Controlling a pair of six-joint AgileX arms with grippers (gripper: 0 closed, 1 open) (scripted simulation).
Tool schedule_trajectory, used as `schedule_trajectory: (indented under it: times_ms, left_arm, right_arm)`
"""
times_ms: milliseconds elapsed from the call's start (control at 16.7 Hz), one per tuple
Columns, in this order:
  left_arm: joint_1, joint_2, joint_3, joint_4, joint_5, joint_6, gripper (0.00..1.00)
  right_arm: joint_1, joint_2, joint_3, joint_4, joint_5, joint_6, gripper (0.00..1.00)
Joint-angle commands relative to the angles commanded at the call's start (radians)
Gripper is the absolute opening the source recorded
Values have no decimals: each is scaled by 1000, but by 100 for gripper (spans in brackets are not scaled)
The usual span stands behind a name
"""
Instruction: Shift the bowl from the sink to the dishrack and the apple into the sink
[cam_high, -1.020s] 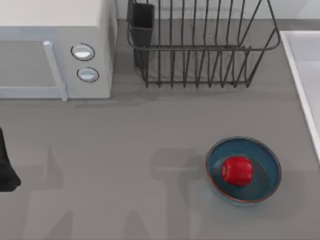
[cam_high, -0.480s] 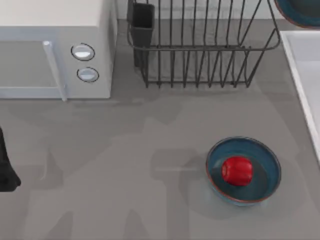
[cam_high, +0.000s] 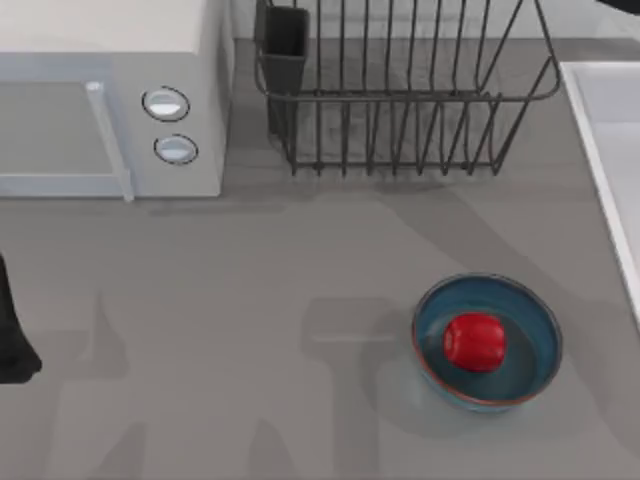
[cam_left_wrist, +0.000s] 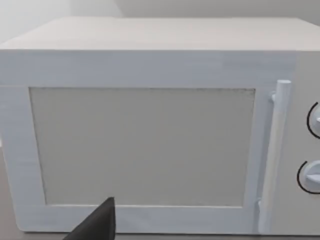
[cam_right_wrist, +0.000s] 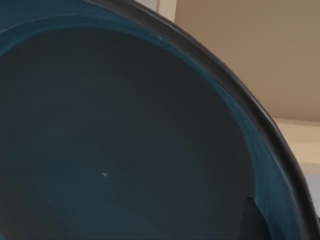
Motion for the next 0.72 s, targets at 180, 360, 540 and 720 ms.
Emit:
schedule_trajectory:
  times_ms: [180,360,540,720]
  left_arm:
    - [0,0,0,0,0,0,100]
    - [0,0,0,0,0,0,100]
    - [0,0,0,0,0,0,100]
    - [0,0,0,0,0,0,100]
  right_arm:
    - [72,-6,-5,100,57,32,0]
    - [84,-7,-5,114,65,36,0]
    - [80,-4,-5,111,60,37,0]
    - [72,21,-19,148,54,37,0]
